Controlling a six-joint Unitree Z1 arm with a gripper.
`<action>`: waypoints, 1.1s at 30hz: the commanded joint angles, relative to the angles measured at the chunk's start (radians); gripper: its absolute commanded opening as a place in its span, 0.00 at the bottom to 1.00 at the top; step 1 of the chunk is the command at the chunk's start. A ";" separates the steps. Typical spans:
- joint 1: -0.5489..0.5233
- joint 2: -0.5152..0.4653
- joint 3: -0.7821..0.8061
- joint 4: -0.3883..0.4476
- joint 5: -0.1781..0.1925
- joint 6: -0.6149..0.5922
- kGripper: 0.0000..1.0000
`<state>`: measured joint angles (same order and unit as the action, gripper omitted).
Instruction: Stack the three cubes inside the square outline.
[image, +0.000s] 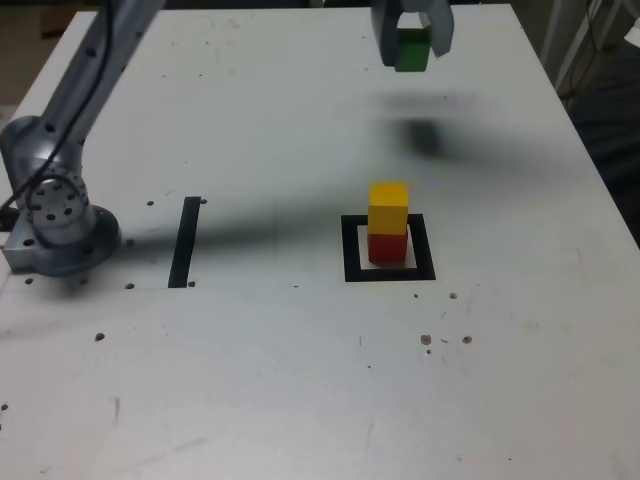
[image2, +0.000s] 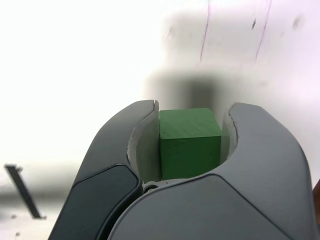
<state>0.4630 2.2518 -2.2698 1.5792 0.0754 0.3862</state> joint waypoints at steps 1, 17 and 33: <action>-0.028 -0.056 0.057 -0.011 0.002 -0.018 0.34; -0.285 -0.332 0.427 -0.151 0.007 -0.204 0.34; -0.493 -0.382 0.527 -0.185 0.008 -0.350 0.34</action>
<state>-0.0220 1.8764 -1.7442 1.3979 0.0833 0.0434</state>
